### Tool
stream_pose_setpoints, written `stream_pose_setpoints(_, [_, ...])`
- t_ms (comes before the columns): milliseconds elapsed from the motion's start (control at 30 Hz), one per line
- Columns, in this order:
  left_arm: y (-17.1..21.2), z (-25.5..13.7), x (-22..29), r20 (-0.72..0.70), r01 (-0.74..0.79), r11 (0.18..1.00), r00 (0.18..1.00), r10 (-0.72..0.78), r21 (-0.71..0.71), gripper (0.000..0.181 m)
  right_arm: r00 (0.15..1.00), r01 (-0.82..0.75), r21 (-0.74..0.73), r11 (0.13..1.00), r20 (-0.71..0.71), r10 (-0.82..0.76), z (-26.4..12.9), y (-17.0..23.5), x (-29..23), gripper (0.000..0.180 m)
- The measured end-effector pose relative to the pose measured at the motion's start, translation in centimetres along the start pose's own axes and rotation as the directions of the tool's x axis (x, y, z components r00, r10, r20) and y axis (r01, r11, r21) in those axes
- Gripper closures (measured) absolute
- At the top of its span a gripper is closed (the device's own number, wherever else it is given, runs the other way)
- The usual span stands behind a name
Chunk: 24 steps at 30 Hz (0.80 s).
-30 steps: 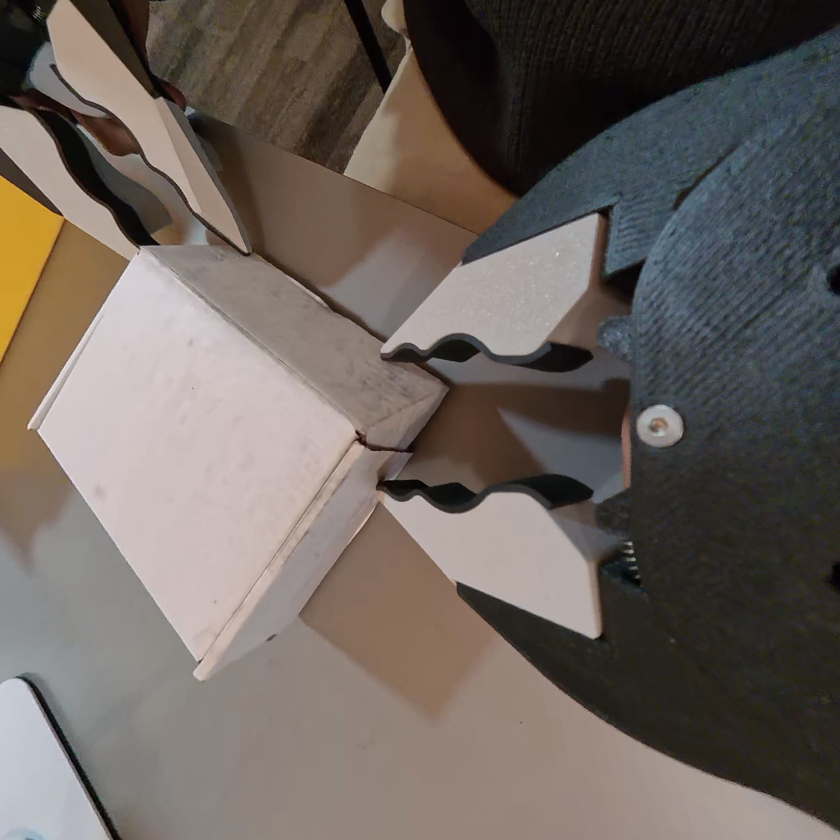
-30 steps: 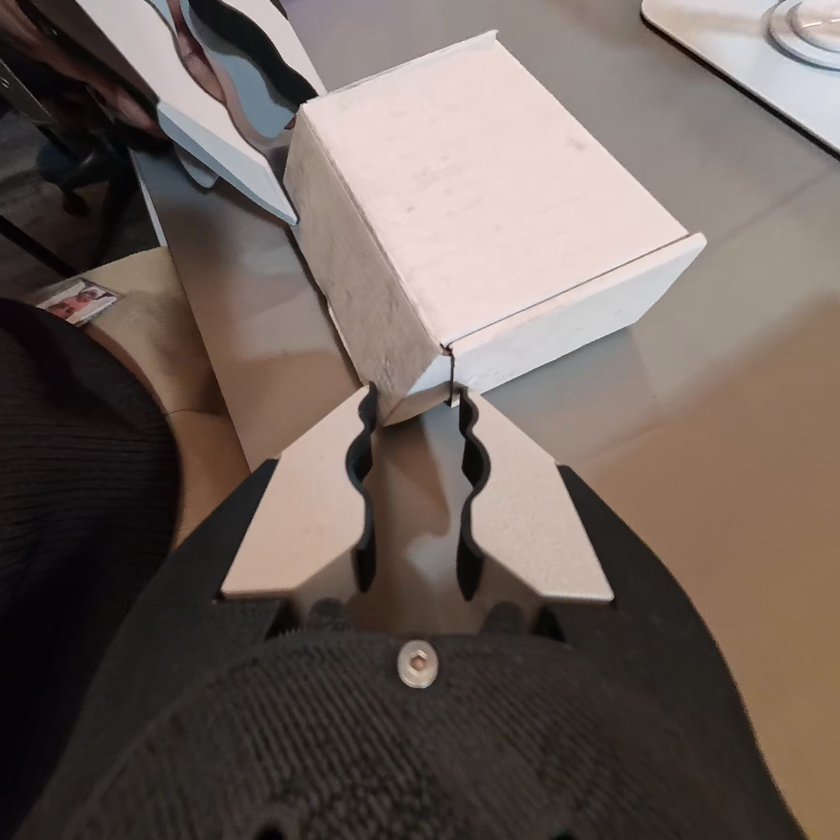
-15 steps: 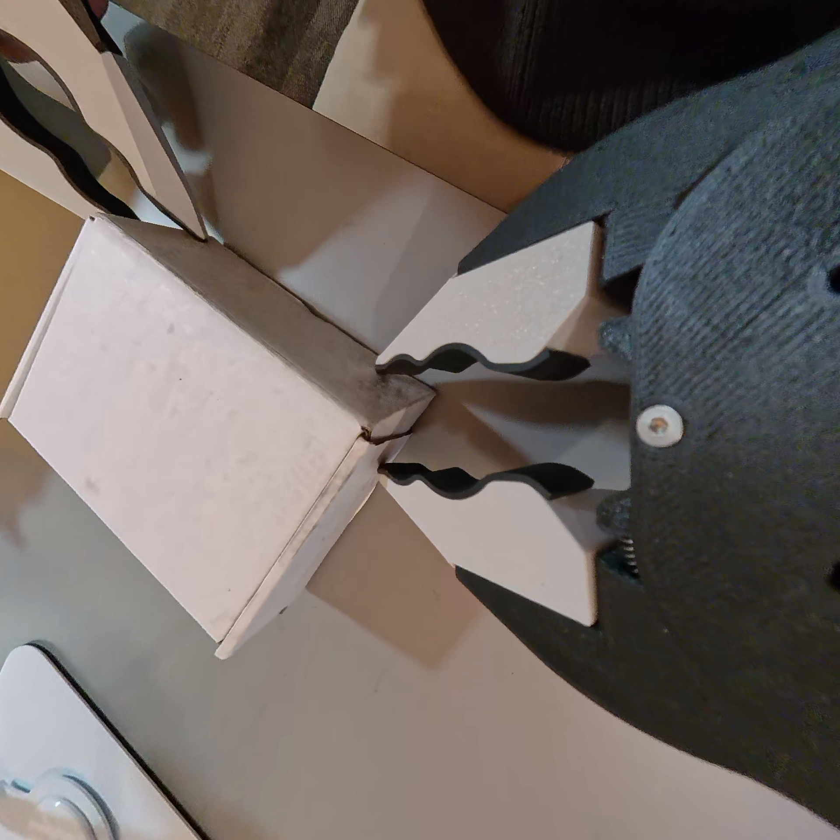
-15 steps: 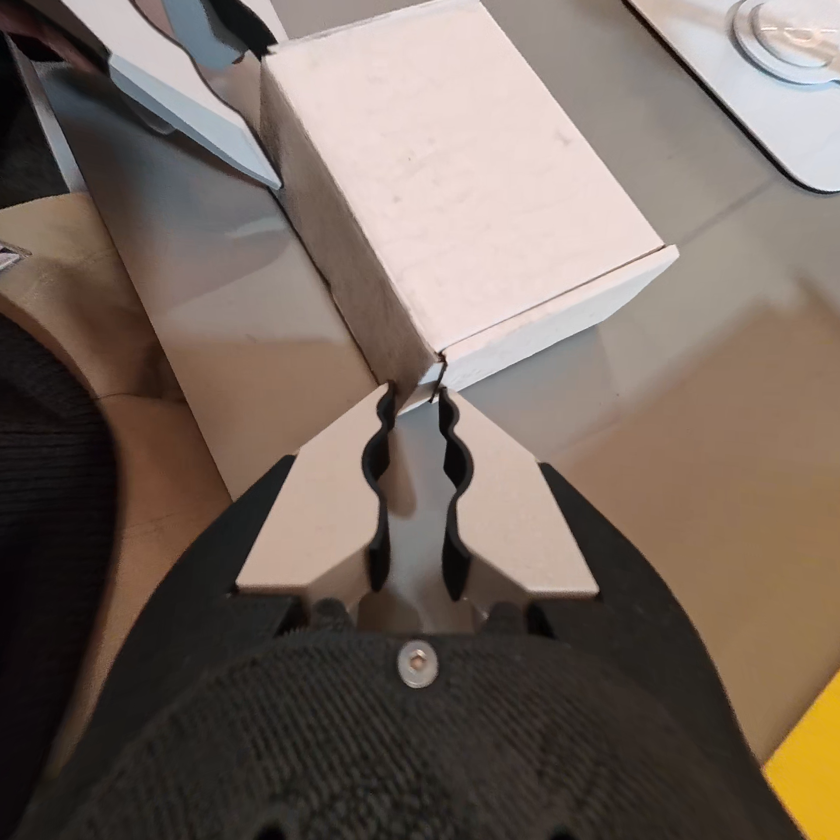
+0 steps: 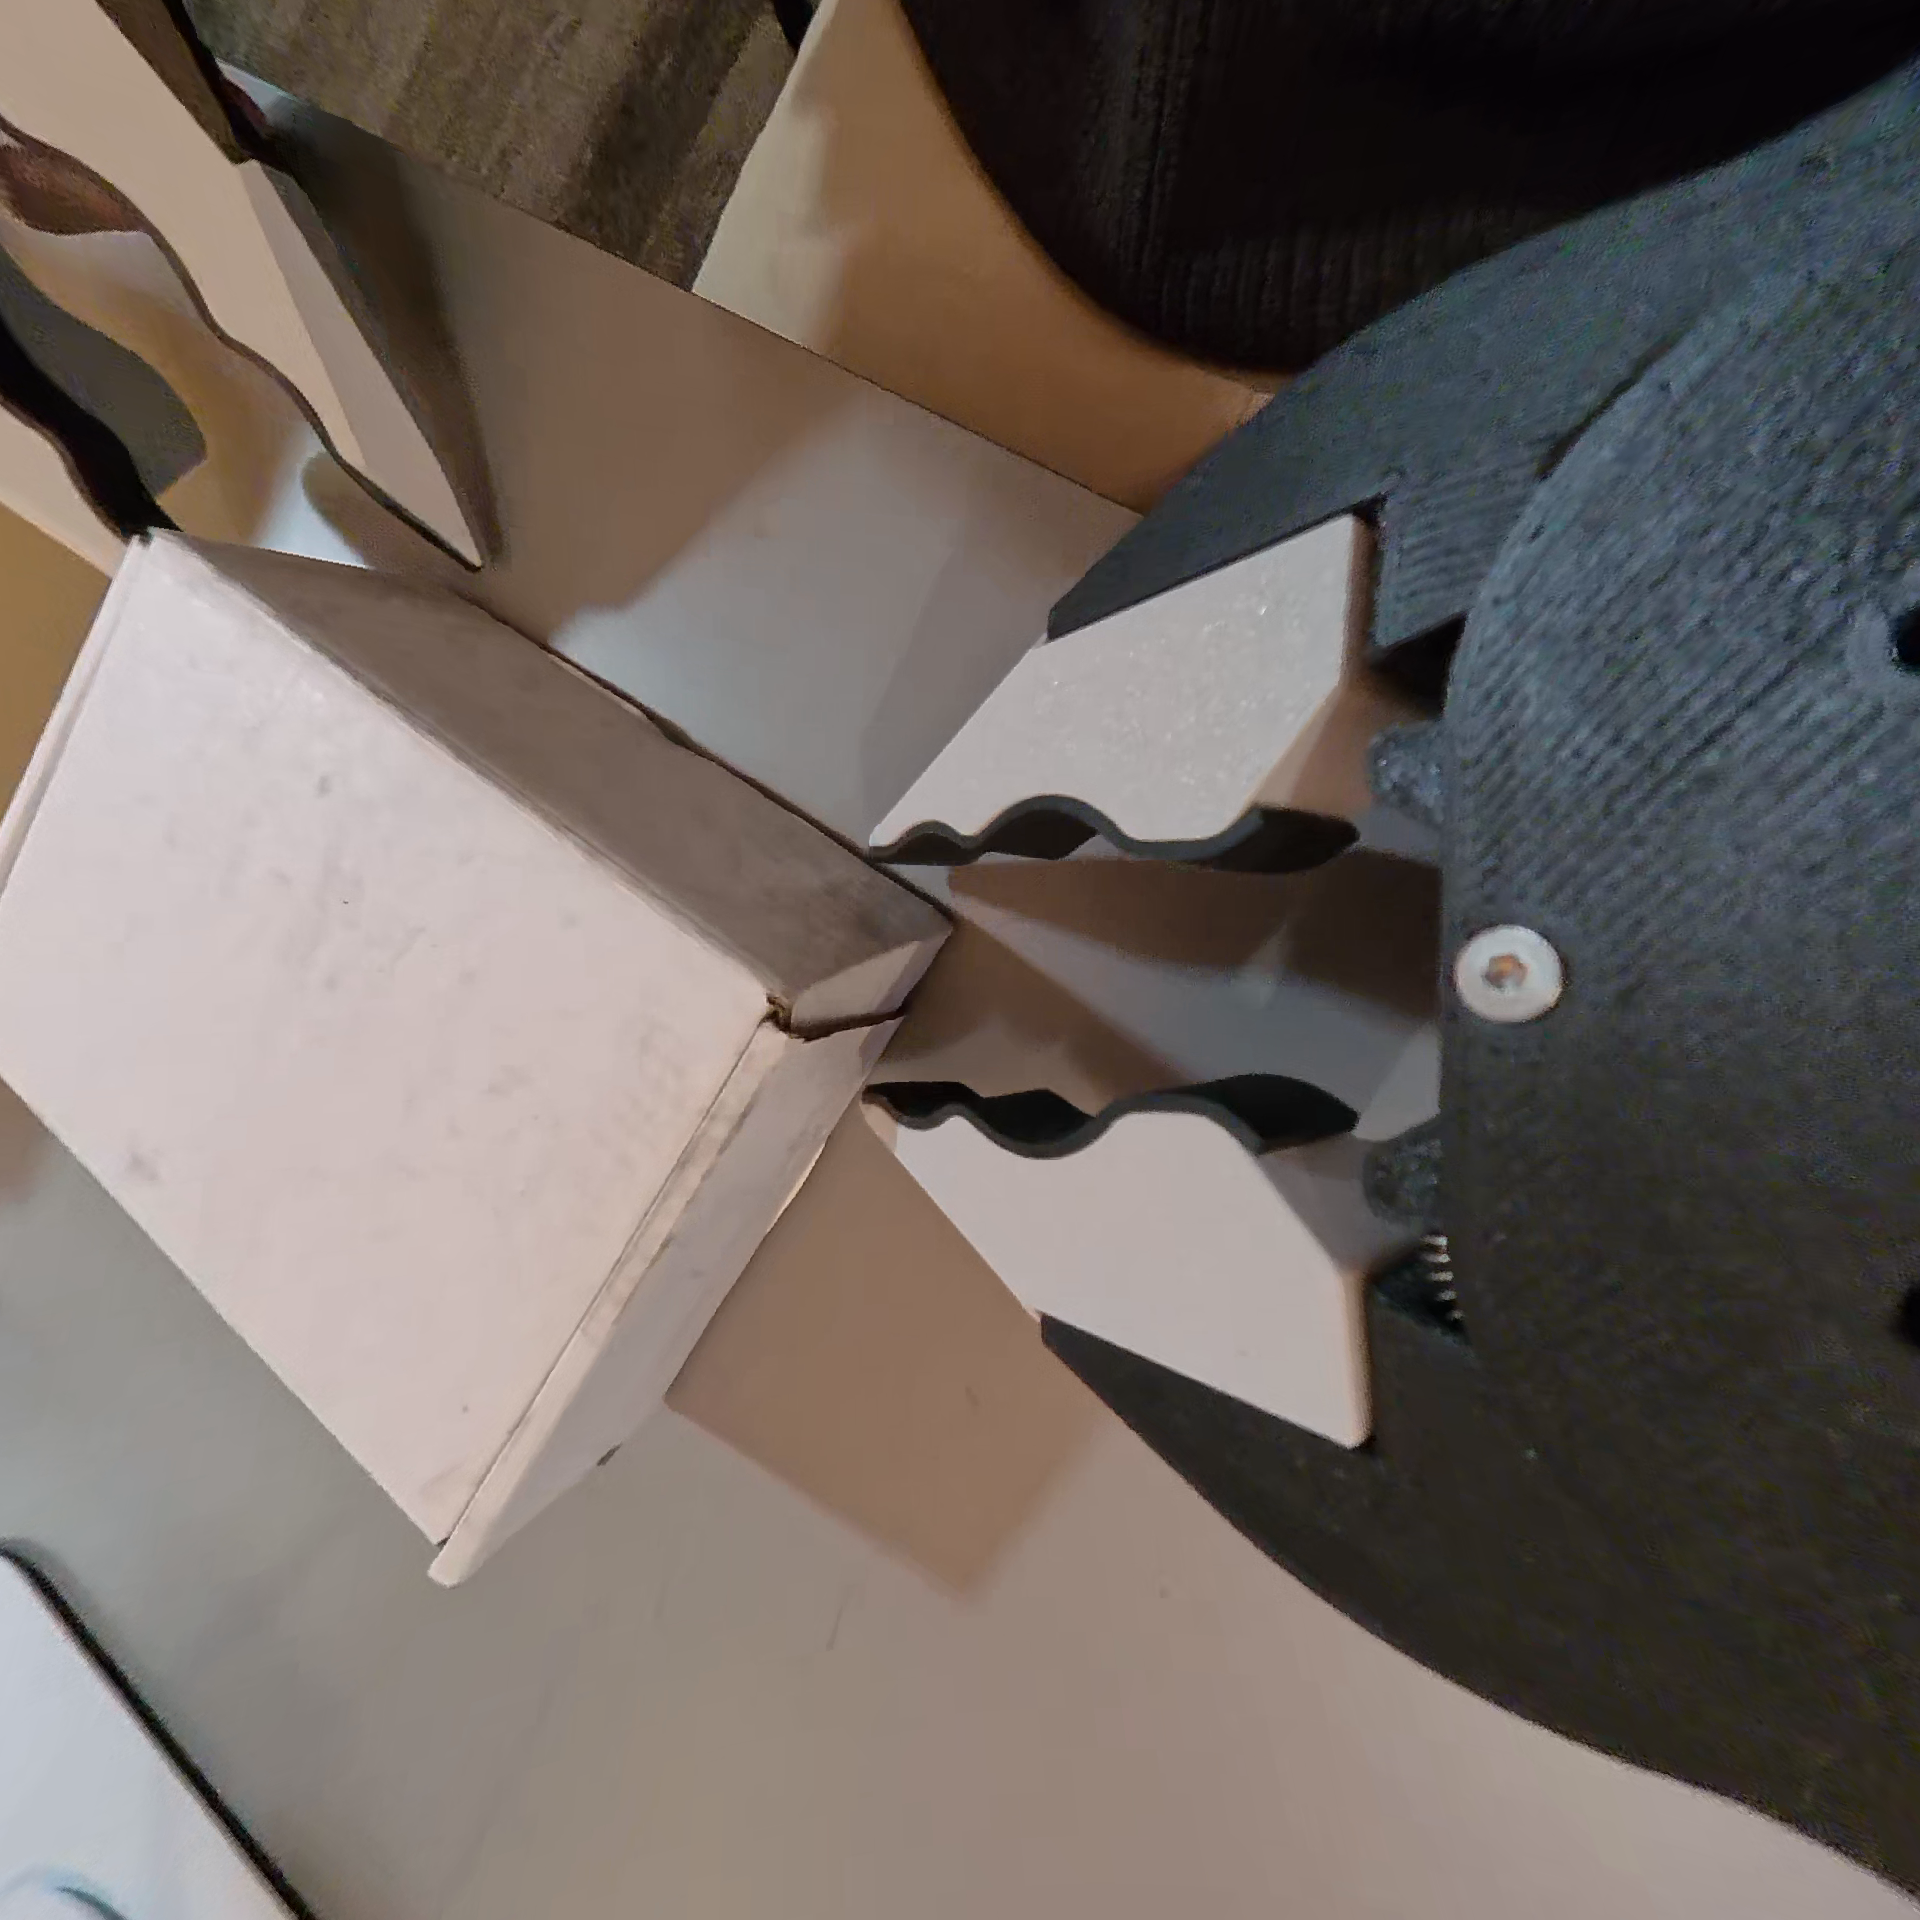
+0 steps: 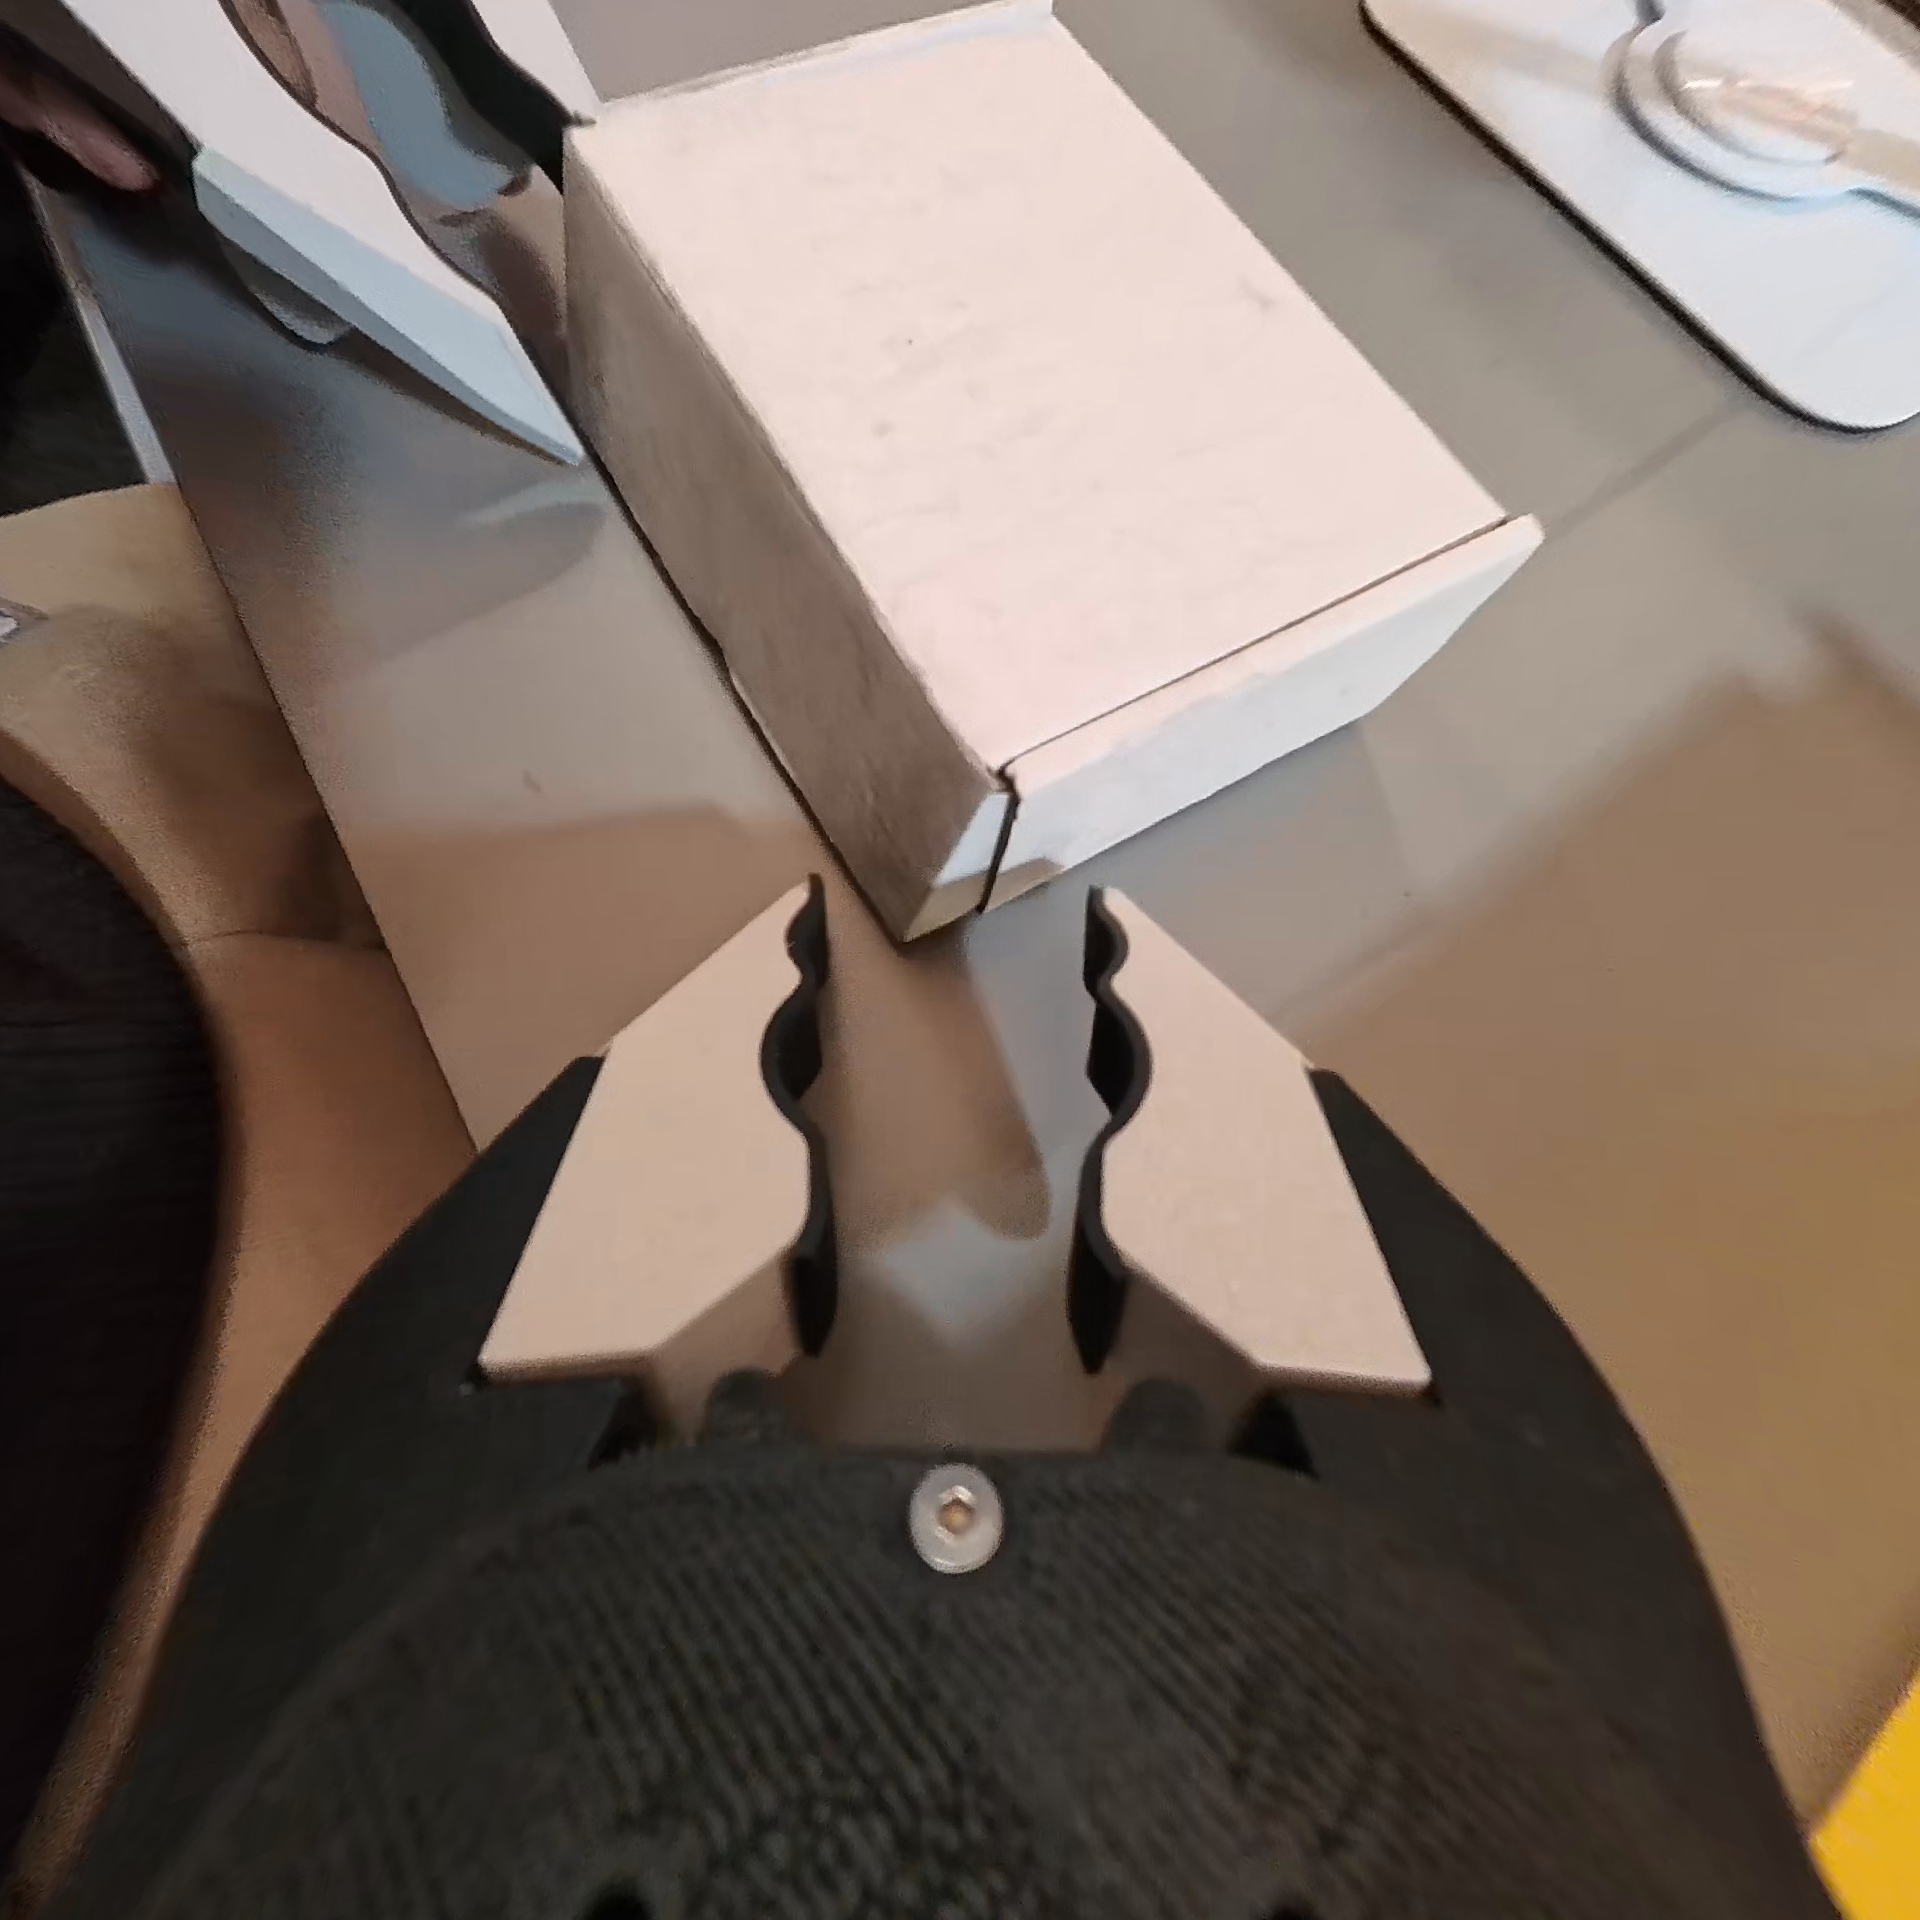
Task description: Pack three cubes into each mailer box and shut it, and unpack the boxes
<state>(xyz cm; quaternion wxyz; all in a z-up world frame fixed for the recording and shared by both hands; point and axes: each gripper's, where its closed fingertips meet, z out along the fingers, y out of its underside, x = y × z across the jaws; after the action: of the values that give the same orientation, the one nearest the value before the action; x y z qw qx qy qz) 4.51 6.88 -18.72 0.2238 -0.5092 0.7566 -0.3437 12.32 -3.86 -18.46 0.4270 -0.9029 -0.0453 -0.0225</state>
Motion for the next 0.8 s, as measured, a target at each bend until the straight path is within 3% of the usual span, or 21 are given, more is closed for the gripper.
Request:
stream_pose_setpoints(167, [0.47,0.40,0.08,0.003,-0.010,0.999,1.000,0.010,-0.039,0.146,1.000,-0.002,0.004,1.000,-0.021,0.002,0.60,-0.39,0.09,0.140])
stream_pose_setpoints(633, [0.60,0.39,0.08,-0.005,-0.002,0.999,1.000,0.002,-0.046,0.150,1.000,-0.011,-0.016,1.000,0.010,0.012,0.59,0.10,-0.08,0.147])
stream_pose_setpoints(800, [0.90,0.17,0.33,-0.012,-0.092,0.994,0.996,0.092,-0.050,0.150,0.999,0.017,-0.035,0.999,0.040,-0.015,0.23,0.32,-0.76,0.149])
